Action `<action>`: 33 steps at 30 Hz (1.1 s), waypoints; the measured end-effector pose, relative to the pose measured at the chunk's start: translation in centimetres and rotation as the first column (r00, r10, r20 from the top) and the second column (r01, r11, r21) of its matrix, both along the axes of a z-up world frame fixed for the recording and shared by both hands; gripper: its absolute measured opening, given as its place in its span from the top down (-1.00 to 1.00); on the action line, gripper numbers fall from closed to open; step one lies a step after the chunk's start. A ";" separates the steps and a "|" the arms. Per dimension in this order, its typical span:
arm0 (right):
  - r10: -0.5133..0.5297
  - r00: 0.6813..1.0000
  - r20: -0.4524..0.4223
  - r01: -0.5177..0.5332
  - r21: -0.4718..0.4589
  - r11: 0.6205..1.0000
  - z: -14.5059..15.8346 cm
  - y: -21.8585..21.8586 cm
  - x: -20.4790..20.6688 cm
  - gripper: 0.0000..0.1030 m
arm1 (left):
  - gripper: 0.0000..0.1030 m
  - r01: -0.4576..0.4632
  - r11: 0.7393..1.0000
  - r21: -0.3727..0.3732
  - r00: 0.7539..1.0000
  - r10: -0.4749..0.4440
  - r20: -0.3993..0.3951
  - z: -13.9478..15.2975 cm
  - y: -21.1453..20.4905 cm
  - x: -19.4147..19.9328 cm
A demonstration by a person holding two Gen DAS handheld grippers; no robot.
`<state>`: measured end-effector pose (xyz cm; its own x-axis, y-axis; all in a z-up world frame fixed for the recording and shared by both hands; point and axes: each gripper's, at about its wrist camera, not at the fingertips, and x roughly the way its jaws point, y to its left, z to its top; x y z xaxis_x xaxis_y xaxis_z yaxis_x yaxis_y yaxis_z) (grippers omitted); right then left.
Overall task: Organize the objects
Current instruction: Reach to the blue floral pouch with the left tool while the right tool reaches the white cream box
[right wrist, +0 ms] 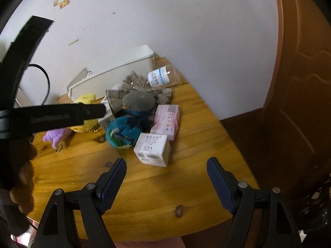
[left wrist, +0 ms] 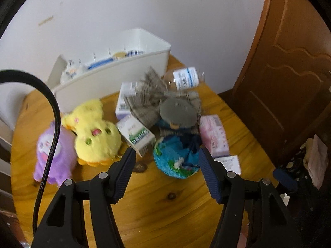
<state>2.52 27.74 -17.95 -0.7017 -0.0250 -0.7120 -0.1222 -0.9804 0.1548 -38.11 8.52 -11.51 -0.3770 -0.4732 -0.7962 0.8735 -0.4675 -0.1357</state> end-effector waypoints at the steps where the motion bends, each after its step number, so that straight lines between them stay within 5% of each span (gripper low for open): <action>1: 0.002 1.000 0.002 -0.002 -0.001 1.000 -0.2 -0.1 -0.1 -0.57 | -0.30 -0.006 1.000 0.013 1.000 0.006 -0.004 -0.5 -0.1 0.0; 14: 0.012 0.999 0.049 -0.012 0.002 1.000 -2.7 -0.7 -2.5 -0.57 | -0.30 -0.025 0.984 0.178 0.993 0.045 -0.109 -4.3 -1.3 0.2; 23: 0.022 1.000 0.018 -0.023 0.068 0.997 -2.7 -1.8 -3.5 -0.56 | -0.30 -0.034 0.976 0.215 0.986 0.068 -0.153 -4.7 -2.3 -0.2; 33: 0.033 0.999 0.036 -0.036 0.084 0.996 -3.1 -2.6 -4.5 -0.25 | -0.30 -0.049 0.966 0.255 0.986 0.088 -0.141 -5.7 -3.2 -0.7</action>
